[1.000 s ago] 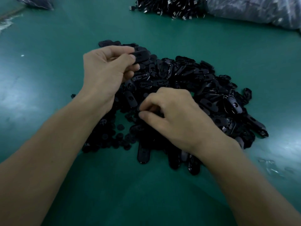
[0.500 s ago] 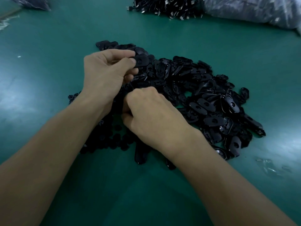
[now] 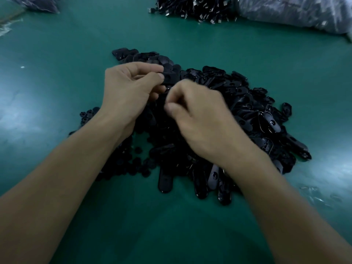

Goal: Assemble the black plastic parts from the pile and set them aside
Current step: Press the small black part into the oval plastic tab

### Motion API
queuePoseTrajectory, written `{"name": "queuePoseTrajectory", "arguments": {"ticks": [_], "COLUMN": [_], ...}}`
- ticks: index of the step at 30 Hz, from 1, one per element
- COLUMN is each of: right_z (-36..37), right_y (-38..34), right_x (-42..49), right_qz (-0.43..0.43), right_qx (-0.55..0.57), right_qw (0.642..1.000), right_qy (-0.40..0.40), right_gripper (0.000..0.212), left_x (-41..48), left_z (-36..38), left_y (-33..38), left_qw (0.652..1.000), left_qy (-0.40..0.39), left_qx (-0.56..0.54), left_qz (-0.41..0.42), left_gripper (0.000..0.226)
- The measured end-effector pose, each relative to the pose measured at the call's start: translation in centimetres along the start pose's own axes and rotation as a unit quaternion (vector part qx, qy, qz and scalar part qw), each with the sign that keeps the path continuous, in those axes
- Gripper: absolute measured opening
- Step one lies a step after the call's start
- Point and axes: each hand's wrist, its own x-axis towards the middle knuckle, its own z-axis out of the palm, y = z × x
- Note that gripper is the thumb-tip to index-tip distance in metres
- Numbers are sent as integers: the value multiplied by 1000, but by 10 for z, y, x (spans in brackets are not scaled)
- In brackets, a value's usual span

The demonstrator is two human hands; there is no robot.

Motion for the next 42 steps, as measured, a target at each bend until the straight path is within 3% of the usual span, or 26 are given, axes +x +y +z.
{"name": "queuePoseTrajectory", "arguments": {"ticks": [5, 10, 20, 42], "right_z": [-17, -20, -18, -18], "right_y": [32, 42, 46, 43], "right_x": [-13, -14, -17, -18], "right_qz": [9, -4, 23, 23], "right_qx": [34, 104, 193, 146], "right_qw": [986, 969, 960, 972], "right_qy": [160, 226, 200, 183], "right_gripper": [14, 21, 16, 19], "left_x": [-7, -15, -28, -30], "left_z": [4, 6, 16, 17], "left_y": [2, 12, 4, 6], "left_qw": [998, 984, 974, 973], "left_qy": [-25, -42, -118, -183], "left_qx": [55, 116, 161, 107], "left_qz": [34, 125, 109, 95], "left_gripper": [10, 10, 16, 22]}}
